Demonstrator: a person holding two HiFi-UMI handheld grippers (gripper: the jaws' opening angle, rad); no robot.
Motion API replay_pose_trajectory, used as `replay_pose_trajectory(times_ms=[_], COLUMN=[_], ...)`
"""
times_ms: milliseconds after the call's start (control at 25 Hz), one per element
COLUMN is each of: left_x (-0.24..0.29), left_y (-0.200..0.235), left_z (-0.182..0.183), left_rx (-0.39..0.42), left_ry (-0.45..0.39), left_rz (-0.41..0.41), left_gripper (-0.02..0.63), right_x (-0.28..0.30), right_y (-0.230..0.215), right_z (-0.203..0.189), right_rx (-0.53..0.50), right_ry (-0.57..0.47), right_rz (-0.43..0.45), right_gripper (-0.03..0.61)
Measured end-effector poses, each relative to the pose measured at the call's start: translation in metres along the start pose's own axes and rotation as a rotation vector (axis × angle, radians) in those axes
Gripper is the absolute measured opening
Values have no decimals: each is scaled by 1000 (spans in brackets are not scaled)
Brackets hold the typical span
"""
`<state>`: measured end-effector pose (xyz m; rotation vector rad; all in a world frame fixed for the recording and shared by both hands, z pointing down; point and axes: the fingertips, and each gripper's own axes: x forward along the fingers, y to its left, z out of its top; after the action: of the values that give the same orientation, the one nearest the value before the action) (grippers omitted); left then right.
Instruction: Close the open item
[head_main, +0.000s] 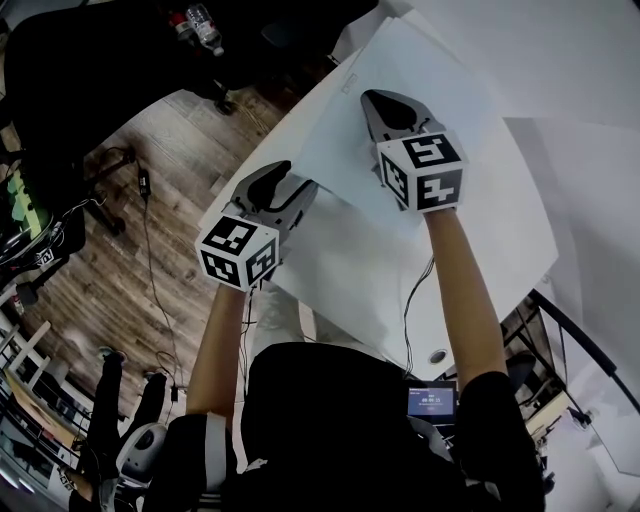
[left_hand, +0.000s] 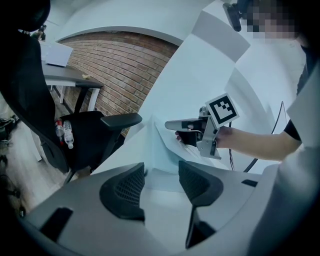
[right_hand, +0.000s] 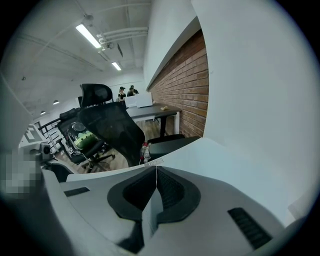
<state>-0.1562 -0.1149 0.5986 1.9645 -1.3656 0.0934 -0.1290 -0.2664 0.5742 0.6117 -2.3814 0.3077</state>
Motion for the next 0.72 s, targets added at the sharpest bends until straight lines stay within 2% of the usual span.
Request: replay_pose_trajectory(times_ms=[480, 720], left_x=[-8, -13], left_y=[7, 15], left_z=[-3, -3], left_rx=[23, 8], left_ry=[17, 36], left_rz=[24, 19], left_gripper=[210, 210], right_x=[4, 4], right_y=[0, -1], right_z=[-2, -3], right_rx=[-18, -29], right_ry=[21, 16], right_rz=[-19, -23], right_gripper=[38, 38])
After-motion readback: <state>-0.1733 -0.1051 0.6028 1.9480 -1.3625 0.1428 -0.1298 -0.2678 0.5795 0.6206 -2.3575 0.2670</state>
